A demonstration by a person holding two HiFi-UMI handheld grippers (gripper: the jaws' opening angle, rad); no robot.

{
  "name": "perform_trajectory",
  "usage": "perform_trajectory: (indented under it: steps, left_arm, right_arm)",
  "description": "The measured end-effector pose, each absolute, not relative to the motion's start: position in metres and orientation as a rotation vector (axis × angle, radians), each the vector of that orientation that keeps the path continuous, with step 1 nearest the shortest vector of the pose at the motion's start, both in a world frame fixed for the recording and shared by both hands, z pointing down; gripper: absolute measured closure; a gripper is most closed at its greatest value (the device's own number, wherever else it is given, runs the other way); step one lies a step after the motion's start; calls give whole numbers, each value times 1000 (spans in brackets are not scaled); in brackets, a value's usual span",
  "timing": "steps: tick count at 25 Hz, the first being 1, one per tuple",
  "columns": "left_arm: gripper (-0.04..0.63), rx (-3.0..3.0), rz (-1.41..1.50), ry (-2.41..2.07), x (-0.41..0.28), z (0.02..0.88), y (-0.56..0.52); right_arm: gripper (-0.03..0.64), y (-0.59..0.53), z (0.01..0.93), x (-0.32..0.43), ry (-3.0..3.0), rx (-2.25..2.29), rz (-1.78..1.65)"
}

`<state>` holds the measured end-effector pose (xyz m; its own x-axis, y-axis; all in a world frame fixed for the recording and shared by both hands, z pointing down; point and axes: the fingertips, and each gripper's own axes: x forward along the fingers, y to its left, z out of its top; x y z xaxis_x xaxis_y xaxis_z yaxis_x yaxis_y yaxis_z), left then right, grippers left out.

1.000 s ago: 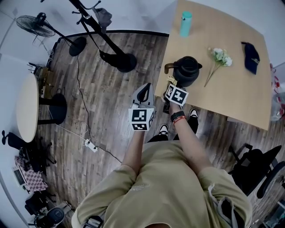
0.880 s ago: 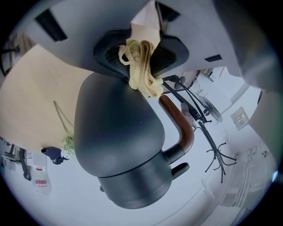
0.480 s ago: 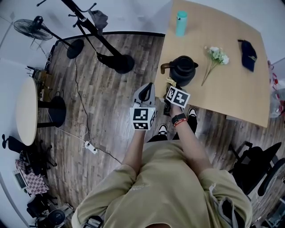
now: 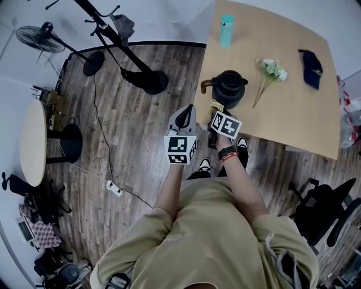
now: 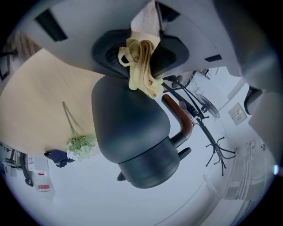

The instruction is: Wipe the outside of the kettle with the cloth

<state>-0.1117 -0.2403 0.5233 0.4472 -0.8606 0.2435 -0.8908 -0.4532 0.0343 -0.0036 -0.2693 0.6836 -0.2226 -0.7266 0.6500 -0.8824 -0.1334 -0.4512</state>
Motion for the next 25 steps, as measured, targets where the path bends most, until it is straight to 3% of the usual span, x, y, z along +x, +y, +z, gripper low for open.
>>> perform_trajectory:
  steps: [25]
  left_arm:
    - [574, 2575, 262, -1483, -82, 520, -247]
  right_arm:
    - [477, -248, 679, 37, -1909, 1850, 1286]
